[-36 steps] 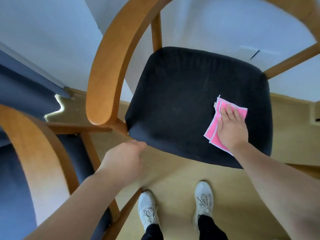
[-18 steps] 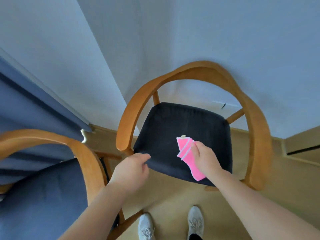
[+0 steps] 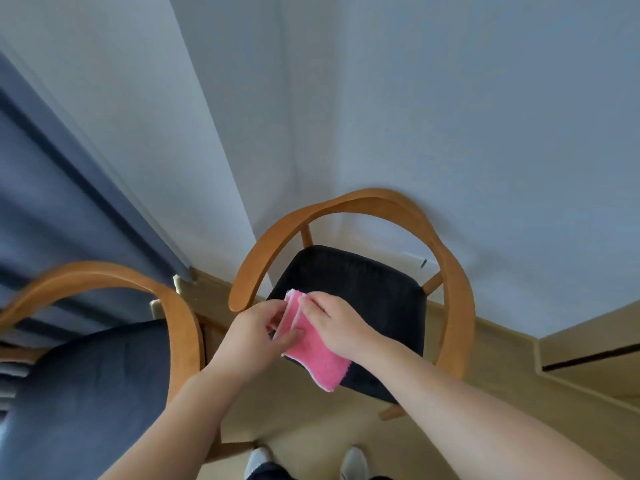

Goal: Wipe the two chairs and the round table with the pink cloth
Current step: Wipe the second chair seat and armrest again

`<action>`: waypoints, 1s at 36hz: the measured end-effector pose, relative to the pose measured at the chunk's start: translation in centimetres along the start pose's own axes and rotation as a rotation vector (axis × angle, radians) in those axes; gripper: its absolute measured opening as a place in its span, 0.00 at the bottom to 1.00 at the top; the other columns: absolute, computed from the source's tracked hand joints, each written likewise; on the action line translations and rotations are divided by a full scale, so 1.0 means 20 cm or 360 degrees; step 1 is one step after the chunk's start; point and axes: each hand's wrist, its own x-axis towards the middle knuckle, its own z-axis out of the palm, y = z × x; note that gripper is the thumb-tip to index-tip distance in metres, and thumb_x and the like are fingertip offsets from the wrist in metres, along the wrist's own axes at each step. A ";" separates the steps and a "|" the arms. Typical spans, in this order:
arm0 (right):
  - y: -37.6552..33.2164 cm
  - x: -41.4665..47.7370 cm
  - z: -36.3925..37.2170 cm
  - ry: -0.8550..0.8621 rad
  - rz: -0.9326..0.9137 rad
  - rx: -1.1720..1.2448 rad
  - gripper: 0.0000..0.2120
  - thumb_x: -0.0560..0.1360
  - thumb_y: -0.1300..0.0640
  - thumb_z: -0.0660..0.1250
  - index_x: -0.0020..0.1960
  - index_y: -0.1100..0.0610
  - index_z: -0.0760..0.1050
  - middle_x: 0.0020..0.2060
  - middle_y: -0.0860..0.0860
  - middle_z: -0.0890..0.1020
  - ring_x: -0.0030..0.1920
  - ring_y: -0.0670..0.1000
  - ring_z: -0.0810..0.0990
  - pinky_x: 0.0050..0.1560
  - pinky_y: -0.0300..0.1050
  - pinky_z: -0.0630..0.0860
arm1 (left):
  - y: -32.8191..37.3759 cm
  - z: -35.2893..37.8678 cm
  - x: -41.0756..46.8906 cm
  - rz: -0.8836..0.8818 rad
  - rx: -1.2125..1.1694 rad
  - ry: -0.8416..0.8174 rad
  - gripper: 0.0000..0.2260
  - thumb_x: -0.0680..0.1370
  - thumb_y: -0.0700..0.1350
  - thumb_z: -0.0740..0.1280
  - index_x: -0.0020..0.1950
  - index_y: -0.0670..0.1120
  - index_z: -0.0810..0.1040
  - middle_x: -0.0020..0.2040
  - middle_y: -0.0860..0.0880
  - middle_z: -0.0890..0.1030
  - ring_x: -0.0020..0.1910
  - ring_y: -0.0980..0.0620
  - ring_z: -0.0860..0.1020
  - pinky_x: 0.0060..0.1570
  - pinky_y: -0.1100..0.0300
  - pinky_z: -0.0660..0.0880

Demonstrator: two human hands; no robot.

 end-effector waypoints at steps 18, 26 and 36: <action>-0.13 0.65 0.41 -0.0331 0.0054 -0.0119 0.18 0.79 0.61 0.65 0.67 0.52 0.72 0.55 0.45 0.79 0.54 0.42 0.78 0.53 0.36 0.77 | -0.67 -0.30 0.20 -0.0518 -0.0043 0.0097 0.11 0.77 0.47 0.66 0.36 0.45 0.73 0.33 0.49 0.73 0.30 0.54 0.69 0.32 0.62 0.68; -0.06 1.10 0.60 -0.0143 0.0189 -0.0295 0.12 0.79 0.61 0.65 0.62 0.54 0.70 0.53 0.48 0.78 0.52 0.45 0.79 0.54 0.39 0.77 | -1.04 -0.29 0.57 -0.0665 -0.0041 0.0029 0.09 0.79 0.48 0.63 0.41 0.44 0.74 0.35 0.47 0.76 0.32 0.52 0.73 0.33 0.59 0.71; 0.28 1.53 0.62 -0.0267 0.0085 -0.0954 0.17 0.81 0.55 0.61 0.69 0.55 0.65 0.64 0.53 0.71 0.56 0.52 0.78 0.56 0.47 0.77 | -1.29 -0.15 0.86 -0.0767 -0.0148 0.0026 0.04 0.77 0.44 0.62 0.47 0.47 0.76 0.41 0.52 0.77 0.39 0.54 0.76 0.40 0.57 0.76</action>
